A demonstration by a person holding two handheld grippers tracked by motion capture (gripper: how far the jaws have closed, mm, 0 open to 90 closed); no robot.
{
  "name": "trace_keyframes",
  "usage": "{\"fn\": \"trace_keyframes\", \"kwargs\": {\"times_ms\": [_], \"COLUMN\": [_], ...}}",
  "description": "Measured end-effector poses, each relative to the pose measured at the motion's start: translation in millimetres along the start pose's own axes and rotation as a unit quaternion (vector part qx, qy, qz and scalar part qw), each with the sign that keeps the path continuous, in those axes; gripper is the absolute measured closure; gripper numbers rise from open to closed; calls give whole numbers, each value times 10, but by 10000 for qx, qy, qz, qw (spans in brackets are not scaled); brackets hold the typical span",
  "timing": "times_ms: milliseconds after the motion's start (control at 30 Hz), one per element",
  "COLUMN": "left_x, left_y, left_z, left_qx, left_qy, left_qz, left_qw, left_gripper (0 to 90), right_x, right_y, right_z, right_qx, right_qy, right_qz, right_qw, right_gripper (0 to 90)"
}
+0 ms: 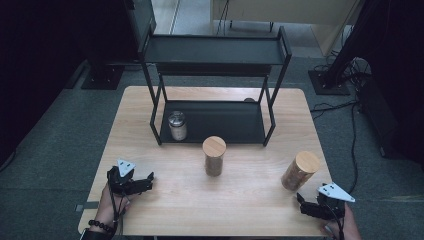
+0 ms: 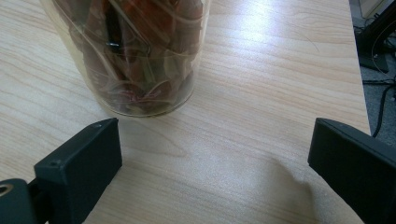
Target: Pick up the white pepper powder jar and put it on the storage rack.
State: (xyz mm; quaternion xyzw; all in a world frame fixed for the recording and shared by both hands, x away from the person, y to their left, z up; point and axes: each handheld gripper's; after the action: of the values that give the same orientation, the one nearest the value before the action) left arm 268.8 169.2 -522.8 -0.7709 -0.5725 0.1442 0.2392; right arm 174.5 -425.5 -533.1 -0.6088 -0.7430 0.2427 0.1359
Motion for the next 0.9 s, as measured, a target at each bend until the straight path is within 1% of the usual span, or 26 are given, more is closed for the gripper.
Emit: {"fn": "trace_keyframes", "kwargs": {"times_ms": [100,167,267,367,467,600,700,767,900], "left_x": [10,25,65,95,106,135,167,187,220], "left_y": [-43,-71,-130,-183,-223,-276,-308,-318,-309], "left_z": [31,49,89,124,154,195,215,224,222], "left_qx": [12,17,-10,-30,12,61,59,73,117], "left_qy": [59,55,2,-66,3,54,-44,-66,-212], "left_qz": [-10,-7,-14,-81,-171,-218,-241,-242,-173], "left_qw": [10000,10000,10000,9999,9999,9997,9997,9997,9996], "left_gripper": [4,4,4,4,4,4,4,4,4], "right_x": [0,2,2,6,9,11,12,15,19], "right_y": [-1,-2,-2,-2,-2,-4,-6,-11,-15], "right_z": [1,1,1,1,1,1,2,4,6], "right_qx": [-6,-10,-9,-4,-6,-7,-14,-36,-49], "right_qy": [-2,-1,-3,-12,-17,-23,-28,-37,-44], "right_qz": [3,8,12,19,23,20,23,20,27], "right_qw": [10000,10000,10000,10000,10000,10000,10000,10000,10000], "right_gripper": [25,25,26,25,25,25,25,25,25]}}
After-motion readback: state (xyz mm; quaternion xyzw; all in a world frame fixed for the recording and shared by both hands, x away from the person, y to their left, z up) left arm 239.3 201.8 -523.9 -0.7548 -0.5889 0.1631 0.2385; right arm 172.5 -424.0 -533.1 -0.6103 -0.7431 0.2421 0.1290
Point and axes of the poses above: each handheld gripper's, and its own axes: y roughly forward along the jaws, z roughly out of its underside, x roughly to its left, and after that the axes turned 8 degrees about -x, right-handed
